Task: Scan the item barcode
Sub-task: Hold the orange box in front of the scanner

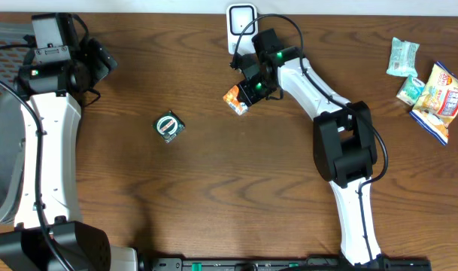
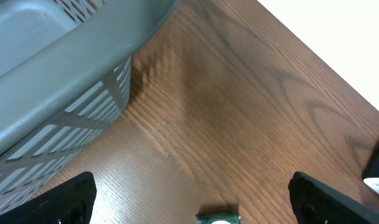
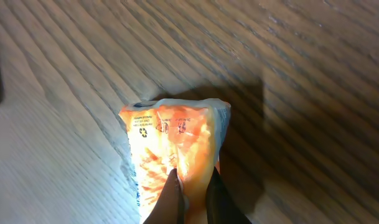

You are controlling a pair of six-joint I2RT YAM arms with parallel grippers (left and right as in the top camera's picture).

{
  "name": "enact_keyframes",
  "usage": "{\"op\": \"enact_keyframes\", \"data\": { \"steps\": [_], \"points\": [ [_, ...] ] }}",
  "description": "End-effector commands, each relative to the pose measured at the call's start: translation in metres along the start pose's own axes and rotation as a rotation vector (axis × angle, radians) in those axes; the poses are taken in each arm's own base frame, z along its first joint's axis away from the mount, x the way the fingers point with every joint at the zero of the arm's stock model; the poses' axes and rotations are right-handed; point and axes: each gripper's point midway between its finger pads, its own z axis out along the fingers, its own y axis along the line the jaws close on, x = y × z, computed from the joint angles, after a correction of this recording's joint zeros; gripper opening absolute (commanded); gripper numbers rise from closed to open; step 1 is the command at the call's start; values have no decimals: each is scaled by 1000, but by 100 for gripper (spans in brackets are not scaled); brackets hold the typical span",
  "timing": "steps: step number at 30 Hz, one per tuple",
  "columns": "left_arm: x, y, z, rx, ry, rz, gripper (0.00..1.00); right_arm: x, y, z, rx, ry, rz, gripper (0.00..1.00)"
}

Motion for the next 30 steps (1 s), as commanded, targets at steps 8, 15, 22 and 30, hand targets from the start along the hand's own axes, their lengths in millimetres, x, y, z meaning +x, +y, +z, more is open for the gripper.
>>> {"op": "enact_keyframes", "data": {
  "steps": [8,15,22,30],
  "points": [
    [-6,0,-3,-4,-18,-15,98,-64,24,-108,-430,-332,111,1],
    [-6,0,-3,-4,-18,-15,98,-80,4,-181,-720,-483,189,1],
    [-6,0,-3,-4,-18,-15,98,-88,-19,-212,-751,-564,189,1],
    [-6,0,-3,-4,-19,-15,98,-89,-16,-210,-755,-558,188,1]
  ]
}}
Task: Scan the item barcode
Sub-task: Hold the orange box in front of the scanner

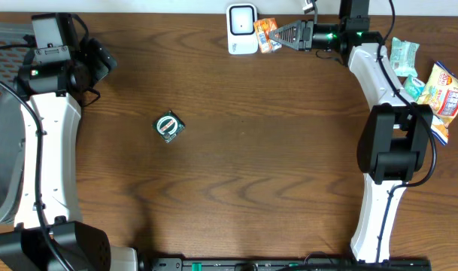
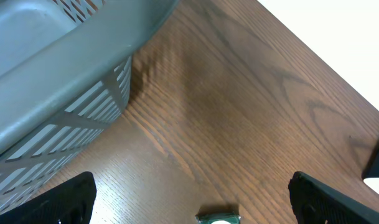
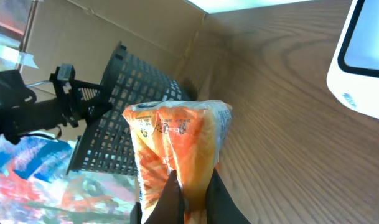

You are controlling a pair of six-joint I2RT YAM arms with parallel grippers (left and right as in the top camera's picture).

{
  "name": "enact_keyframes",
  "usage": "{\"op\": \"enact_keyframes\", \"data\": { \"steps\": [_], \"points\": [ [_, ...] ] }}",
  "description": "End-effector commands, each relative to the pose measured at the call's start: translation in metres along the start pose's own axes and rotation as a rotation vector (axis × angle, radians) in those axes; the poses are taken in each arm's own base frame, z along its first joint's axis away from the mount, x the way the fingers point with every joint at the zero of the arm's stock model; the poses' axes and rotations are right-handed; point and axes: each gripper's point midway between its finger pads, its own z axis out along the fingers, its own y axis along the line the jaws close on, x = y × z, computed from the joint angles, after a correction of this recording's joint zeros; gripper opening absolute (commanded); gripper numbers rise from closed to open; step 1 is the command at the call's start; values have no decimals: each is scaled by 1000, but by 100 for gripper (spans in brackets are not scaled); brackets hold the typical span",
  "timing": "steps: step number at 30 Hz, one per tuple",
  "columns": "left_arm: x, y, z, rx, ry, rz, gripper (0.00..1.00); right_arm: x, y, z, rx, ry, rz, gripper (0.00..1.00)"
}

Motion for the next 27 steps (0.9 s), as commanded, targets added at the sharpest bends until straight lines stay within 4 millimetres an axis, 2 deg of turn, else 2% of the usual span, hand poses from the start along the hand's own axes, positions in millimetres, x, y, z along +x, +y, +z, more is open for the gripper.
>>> {"op": "enact_keyframes", "data": {
  "steps": [1,13,17,19,21,25,27],
  "points": [
    [-6,0,-3,-4,-18,-15,98,-4,26,2,-45,14,-25,1],
    [-6,0,-3,-4,-18,-15,98,-5,22,10,-8,8,-28,1],
    [-6,0,-3,-4,-18,-15,98,-5,9,15,75,-8,-16,1],
    [-6,0,-3,-4,-18,-15,98,-1,-4,19,150,-11,2,1],
    [-6,0,-3,-4,-19,-15,98,7,-25,25,282,2,-15,1],
    [-6,0,-3,-4,-18,-15,98,31,-81,23,719,88,-130,1],
    [-6,0,-3,-4,-18,-15,97,35,-98,19,921,148,-249,1]
  ]
}}
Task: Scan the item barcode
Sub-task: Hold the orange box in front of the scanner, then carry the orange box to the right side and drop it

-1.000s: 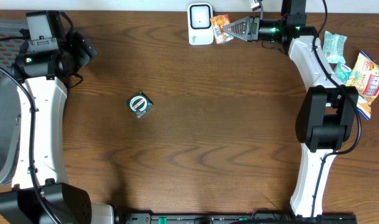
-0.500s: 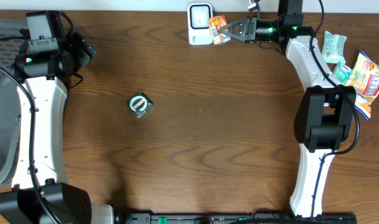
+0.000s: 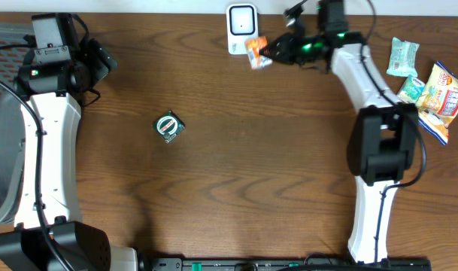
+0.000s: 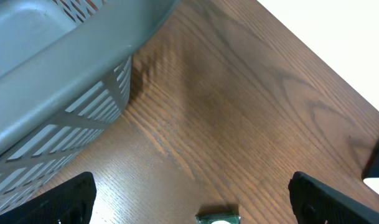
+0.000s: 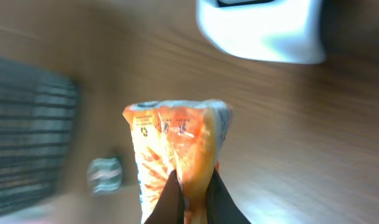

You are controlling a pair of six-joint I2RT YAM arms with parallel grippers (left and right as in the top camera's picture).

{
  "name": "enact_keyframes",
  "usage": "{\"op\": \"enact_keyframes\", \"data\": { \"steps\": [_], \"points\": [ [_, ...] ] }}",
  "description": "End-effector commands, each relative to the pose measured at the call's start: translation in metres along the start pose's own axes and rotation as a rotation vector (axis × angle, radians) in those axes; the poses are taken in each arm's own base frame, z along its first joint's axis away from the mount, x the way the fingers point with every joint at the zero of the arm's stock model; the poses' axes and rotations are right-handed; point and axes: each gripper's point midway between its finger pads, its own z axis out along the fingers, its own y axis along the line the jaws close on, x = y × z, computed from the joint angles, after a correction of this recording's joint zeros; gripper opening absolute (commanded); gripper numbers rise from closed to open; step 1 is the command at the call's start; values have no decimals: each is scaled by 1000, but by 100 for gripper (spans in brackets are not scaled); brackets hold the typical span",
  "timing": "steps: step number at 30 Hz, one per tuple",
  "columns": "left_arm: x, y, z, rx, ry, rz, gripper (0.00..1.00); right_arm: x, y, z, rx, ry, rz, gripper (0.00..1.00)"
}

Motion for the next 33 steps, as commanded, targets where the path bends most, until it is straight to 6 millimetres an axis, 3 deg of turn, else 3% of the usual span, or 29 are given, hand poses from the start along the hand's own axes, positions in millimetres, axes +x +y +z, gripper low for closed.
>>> {"op": "enact_keyframes", "data": {
  "steps": [1,4,7,11,14,17,26,33],
  "points": [
    [-6,0,-3,-4,-18,-15,98,-11,-33,3,529,-9,-352,1],
    [-6,0,-3,-4,-19,-15,98,-31,-38,-5,832,-31,-573,1],
    [-6,0,-3,-4,-18,-15,98,-67,-18,-17,1054,-131,-774,1],
    [-6,0,-3,-4,-18,-15,98,-106,21,-13,1062,-252,-1026,1],
    [-6,0,-3,-4,-19,-15,98,-123,41,-11,1013,-327,-1145,1],
    [-6,0,-3,-4,-18,-15,98,-128,53,1,885,-359,-1249,1],
    [-6,0,-3,-4,-18,-15,98,-123,18,30,882,-355,-1233,1],
    [-6,0,-3,-4,-18,-15,98,-128,20,30,860,-431,-1157,1]
  ]
}}
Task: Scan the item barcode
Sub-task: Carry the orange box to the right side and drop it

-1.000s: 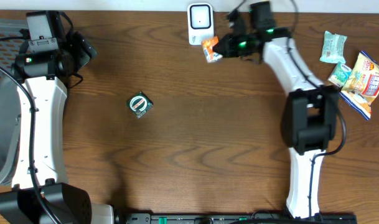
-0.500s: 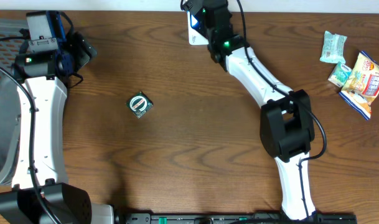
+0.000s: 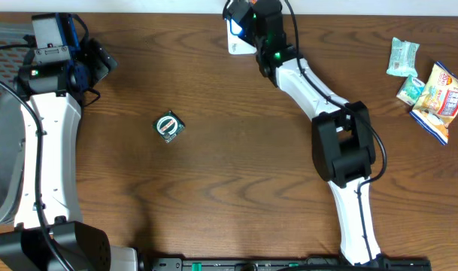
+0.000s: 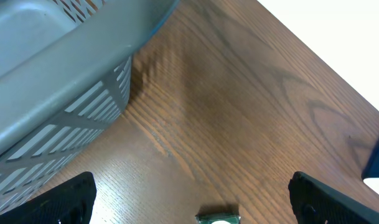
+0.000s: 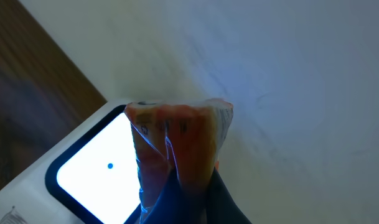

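My right gripper (image 3: 245, 18) is shut on a small orange snack packet (image 5: 177, 134), pinched at its lower end. It holds the packet right over the white barcode scanner (image 3: 235, 41) at the table's back edge. In the right wrist view the scanner's window (image 5: 93, 168) glows white with a blue dot, just left of the packet, and bluish light falls on everything. From overhead the packet is hidden by the gripper. My left gripper (image 4: 192, 200) hangs open at the far left, high above the table.
A green round-faced packet (image 3: 168, 126) lies on the table left of centre, also at the bottom edge of the left wrist view (image 4: 218, 218). A grey slatted basket (image 4: 52, 68) stands at the left edge. Several snack packets (image 3: 432, 89) lie at the far right.
My right gripper, with the orange packet, was in front of the scanner and to its right. Now it is directly over the scanner, packet facing the lit window. The left arm has not moved.
The right gripper first held the orange packet low over the table, in front of the scanner. Then it held the packet beside the scanner's right side, then slightly lower in front of it. Now the packet is over the scanner window. The left arm stayed still throughout.
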You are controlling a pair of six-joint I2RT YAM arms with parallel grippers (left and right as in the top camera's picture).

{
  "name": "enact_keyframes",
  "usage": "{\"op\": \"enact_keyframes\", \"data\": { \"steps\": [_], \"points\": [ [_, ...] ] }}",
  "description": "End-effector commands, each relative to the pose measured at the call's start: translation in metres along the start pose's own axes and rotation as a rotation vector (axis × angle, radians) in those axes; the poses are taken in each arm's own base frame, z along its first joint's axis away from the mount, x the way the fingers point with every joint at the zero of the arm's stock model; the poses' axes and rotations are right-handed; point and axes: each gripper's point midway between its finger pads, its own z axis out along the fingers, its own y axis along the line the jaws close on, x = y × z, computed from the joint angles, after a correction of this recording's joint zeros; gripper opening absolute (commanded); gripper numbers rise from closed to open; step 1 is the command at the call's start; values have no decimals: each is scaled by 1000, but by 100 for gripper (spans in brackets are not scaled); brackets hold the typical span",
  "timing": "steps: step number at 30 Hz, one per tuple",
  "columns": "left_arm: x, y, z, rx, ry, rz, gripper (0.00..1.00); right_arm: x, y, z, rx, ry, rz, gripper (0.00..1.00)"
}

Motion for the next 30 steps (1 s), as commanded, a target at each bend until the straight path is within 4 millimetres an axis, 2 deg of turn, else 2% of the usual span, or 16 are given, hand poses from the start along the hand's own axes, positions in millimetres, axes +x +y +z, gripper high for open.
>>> {"op": "enact_keyframes", "data": {
  "steps": [1,3,6,11,13,17,18,21,23,24,25,26,27,29,30],
  "points": [
    [-6,0,-3,-4,-18,-14,98,-8,-6,-1,13,-23,51,1],
    [-6,0,-3,-4,-18,-14,97,-4,-11,-1,29,-10,53,1],
    [-6,0,-3,-4,-18,-14,98,2,-31,-4,87,22,63,1],
    [-6,0,-3,-4,-18,-14,98,21,-95,-23,244,95,217,1],
    [-6,0,-3,-4,-18,-14,98,36,-118,-32,271,123,295,1],
    [-6,0,-3,-4,-18,-14,98,98,-166,-53,316,258,420,1],
    [-6,0,-3,-4,-18,-14,98,112,-171,-57,317,295,426,1],
    [-6,0,-3,-4,-18,-14,98,174,-186,-76,338,468,471,1],
    [-6,0,-3,-4,-18,-14,98,220,-187,-94,335,599,533,1],
    [-6,0,-3,-4,-18,-14,97,232,-187,-100,331,637,551,1],
    [-6,0,-3,-4,-18,-14,98,247,-186,-107,324,684,567,5],
    [-6,0,-3,-4,-18,-14,98,259,-186,-114,321,720,580,14],
    [-6,0,-3,-4,-18,-14,98,271,-187,-120,321,753,596,34],
    [-6,0,-3,-4,-18,-14,98,290,-190,-131,336,797,642,68],
    [-6,0,-3,-4,-18,-14,98,297,-192,-135,349,809,675,75]
  ]
}}
